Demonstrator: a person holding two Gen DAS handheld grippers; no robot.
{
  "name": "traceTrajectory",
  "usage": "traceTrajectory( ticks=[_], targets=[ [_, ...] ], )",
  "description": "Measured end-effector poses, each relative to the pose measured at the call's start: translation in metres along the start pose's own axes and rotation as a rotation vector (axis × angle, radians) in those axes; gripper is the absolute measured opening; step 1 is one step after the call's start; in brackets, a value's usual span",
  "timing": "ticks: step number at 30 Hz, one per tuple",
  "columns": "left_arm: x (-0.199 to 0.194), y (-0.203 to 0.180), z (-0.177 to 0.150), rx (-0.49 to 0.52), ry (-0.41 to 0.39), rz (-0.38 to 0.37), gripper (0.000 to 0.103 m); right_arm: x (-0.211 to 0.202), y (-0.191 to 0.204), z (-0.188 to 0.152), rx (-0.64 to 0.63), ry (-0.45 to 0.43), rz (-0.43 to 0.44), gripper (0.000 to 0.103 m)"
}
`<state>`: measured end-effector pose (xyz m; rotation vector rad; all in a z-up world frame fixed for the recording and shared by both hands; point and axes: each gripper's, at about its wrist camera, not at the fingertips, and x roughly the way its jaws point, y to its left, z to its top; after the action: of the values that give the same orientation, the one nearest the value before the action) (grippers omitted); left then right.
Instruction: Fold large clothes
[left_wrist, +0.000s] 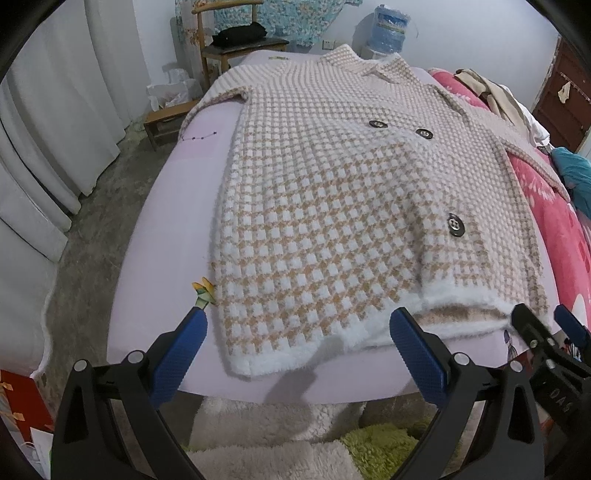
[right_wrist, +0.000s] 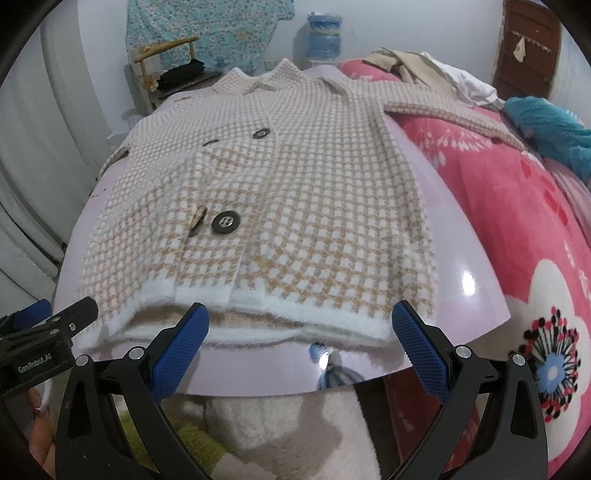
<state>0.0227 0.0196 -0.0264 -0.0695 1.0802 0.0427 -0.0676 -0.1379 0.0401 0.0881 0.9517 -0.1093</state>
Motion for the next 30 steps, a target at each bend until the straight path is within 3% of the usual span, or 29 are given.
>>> traceTrajectory(
  ticks=[10, 12, 21, 30],
  targets=[
    [0.033, 0.025, 0.028, 0.0, -0.022, 0.008, 0.097, 0.012, -0.046, 0.017, 0.076, -0.04, -0.109, 0.095],
    [0.046, 0.027, 0.035, 0.016, 0.005, 0.001, 0.097, 0.017, -0.053, 0.019, 0.092, -0.034, -0.112, 0.095],
    [0.074, 0.036, 0.052, 0.028, 0.031, -0.049, 0.098, 0.062, -0.057, 0.024, 0.089, 0.073, -0.071, 0.095],
    [0.078, 0.034, 0.053, 0.054, 0.024, -0.04, 0.099, 0.078, -0.057, 0.027, 0.049, 0.077, -0.038, 0.095]
  ],
)
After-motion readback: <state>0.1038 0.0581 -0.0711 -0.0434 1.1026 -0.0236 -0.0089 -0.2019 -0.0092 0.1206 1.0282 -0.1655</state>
